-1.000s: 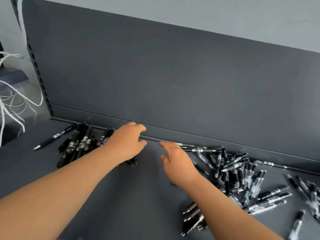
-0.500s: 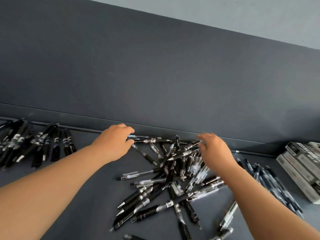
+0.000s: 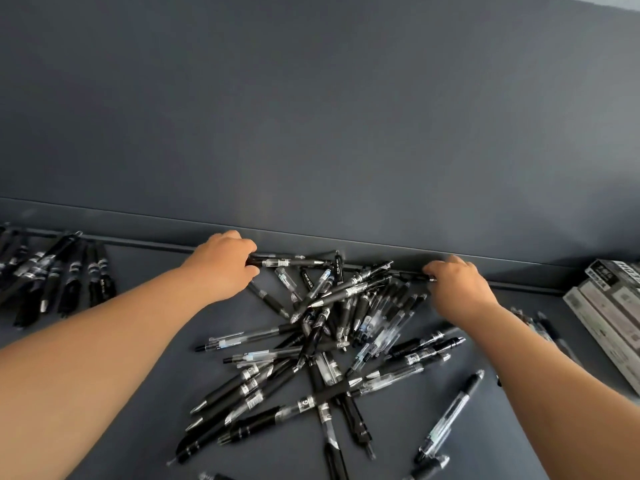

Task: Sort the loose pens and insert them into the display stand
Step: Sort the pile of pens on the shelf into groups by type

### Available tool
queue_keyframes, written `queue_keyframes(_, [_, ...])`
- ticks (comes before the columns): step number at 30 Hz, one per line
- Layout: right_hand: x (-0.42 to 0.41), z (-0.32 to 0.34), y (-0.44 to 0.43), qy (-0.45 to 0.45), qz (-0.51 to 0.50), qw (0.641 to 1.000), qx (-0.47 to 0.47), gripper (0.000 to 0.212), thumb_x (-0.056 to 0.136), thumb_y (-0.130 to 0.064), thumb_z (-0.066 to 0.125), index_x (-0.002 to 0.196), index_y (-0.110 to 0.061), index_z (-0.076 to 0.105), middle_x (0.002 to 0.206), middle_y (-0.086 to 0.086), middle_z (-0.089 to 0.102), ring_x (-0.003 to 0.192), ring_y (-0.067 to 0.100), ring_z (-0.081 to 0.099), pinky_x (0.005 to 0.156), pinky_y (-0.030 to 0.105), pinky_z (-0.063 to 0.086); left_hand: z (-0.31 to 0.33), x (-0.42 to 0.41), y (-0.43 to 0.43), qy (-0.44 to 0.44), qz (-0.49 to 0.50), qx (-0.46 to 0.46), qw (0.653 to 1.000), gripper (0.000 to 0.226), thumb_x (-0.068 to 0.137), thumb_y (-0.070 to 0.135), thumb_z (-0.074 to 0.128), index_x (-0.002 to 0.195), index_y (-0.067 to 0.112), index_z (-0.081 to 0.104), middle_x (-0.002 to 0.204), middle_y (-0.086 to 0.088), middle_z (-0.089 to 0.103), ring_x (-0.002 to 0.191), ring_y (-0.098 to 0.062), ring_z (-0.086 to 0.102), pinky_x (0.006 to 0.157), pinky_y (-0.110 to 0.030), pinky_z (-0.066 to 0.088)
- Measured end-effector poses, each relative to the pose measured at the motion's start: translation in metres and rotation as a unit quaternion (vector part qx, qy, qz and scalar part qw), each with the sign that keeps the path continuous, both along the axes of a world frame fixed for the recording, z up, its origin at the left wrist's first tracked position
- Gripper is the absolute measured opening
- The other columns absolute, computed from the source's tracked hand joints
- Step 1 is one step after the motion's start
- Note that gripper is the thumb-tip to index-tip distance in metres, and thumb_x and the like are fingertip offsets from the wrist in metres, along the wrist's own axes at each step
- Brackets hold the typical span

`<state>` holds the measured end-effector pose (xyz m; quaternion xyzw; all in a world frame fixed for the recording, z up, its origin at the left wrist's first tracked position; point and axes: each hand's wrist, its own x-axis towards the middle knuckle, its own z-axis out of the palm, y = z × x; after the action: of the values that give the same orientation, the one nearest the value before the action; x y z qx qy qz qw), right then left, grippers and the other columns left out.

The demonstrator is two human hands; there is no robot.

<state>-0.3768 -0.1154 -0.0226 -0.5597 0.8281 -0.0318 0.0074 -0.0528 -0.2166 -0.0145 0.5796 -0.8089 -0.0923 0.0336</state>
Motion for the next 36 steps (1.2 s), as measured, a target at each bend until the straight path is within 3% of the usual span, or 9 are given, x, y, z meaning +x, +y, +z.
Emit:
queue_keyframes(6, [0.002, -0.001, -0.003, -0.038, 0.007, 0.999, -0.033, 0.021, 0.088, -0.008, 0.057, 0.107, -0.014, 0.064, 0.109, 0.011, 0.056, 0.108, 0.034, 0.048, 0.084, 0.036, 0.044, 0.002, 0.000, -0.006, 0.039, 0.018, 0.019, 0.999, 0.029, 0.083, 0.031, 0.067, 0.110, 0.023, 0.061, 0.104, 0.000, 0.045, 0.102, -0.020, 0.045, 0.078, -0.030, 0.037])
queue_keyframes(11, [0.012, 0.002, -0.007, -0.106, 0.008, 0.990, -0.097, 0.018, 0.086, -0.009, 0.061, 0.102, -0.013, 0.063, 0.101, 0.007, 0.065, 0.099, 0.030, 0.056, 0.079, 0.034, 0.046, 0.005, 0.000, -0.006, 0.083, 0.015, 0.039, 0.996, 0.025, 0.076, 0.026, 0.073, 0.091, 0.024, 0.053, 0.100, 0.005, 0.055, 0.089, -0.019, 0.054, 0.076, -0.034, 0.047])
queue_keyframes(16, [0.032, 0.014, -0.009, -0.180, 0.046, 0.976, -0.112, 0.017, 0.087, -0.011, 0.062, 0.102, -0.018, 0.064, 0.089, -0.004, 0.064, 0.090, 0.022, 0.062, 0.083, 0.033, 0.050, 0.006, -0.005, 0.000, 0.172, 0.015, 0.086, 0.981, 0.020, 0.081, 0.028, 0.072, 0.094, 0.023, 0.058, 0.094, 0.010, 0.059, 0.084, -0.012, 0.058, 0.069, -0.029, 0.045])
queue_keyframes(21, [0.060, 0.021, -0.004, -0.175, 0.132, 0.970, -0.102, 0.022, 0.088, -0.011, 0.062, 0.106, -0.020, 0.068, 0.103, -0.003, 0.067, 0.097, 0.016, 0.058, 0.085, 0.026, 0.044, 0.009, -0.005, 0.009, 0.156, 0.020, 0.074, 0.985, 0.013, 0.090, 0.015, 0.060, 0.101, 0.020, 0.066, 0.102, 0.003, 0.065, 0.087, -0.016, 0.059, 0.073, -0.029, 0.048])
queue_keyframes(25, [0.078, 0.020, 0.003, -0.169, 0.200, 0.960, -0.097, 0.027, 0.086, -0.008, 0.064, 0.109, -0.020, 0.070, 0.114, 0.001, 0.063, 0.110, 0.020, 0.052, 0.095, 0.023, 0.037, 0.019, -0.005, 0.020, 0.214, 0.051, 0.059, 0.974, 0.019, 0.093, 0.010, 0.049, 0.103, 0.020, 0.062, 0.100, 0.003, 0.061, 0.082, -0.019, 0.058, 0.064, -0.028, 0.046])
queue_keyframes(28, [0.079, 0.022, 0.012, -0.183, 0.204, 0.955, -0.114, 0.029, 0.087, -0.007, 0.063, 0.113, -0.018, 0.068, 0.117, -0.001, 0.062, 0.111, 0.016, 0.053, 0.091, 0.014, 0.032, 0.025, -0.008, 0.032, 0.259, 0.063, 0.064, 0.962, 0.017, 0.092, 0.010, 0.049, 0.099, 0.023, 0.058, 0.095, 0.003, 0.062, 0.085, -0.019, 0.060, 0.065, -0.029, 0.047])
queue_keyframes(32, [0.074, 0.022, 0.028, -0.174, 0.179, 0.961, -0.122, 0.013, 0.087, -0.006, 0.061, 0.093, -0.015, 0.069, 0.099, -0.002, 0.059, 0.098, 0.019, 0.056, 0.079, 0.022, 0.037, 0.030, -0.011, 0.051, 0.262, 0.041, 0.102, 0.959, 0.016, 0.091, 0.009, 0.054, 0.099, 0.022, 0.058, 0.097, -0.001, 0.064, 0.093, -0.023, 0.063, 0.077, -0.035, 0.048])
queue_keyframes(36, [0.071, 0.011, 0.038, -0.132, 0.214, 0.966, -0.053, 0.022, 0.086, -0.001, 0.059, 0.097, -0.017, 0.069, 0.102, -0.003, 0.058, 0.105, 0.020, 0.051, 0.088, 0.027, 0.041, 0.034, -0.010, 0.067, 0.241, 0.033, 0.121, 0.962, 0.022, 0.091, 0.007, 0.053, 0.105, 0.020, 0.063, 0.099, -0.006, 0.067, 0.096, -0.026, 0.062, 0.079, -0.032, 0.047])
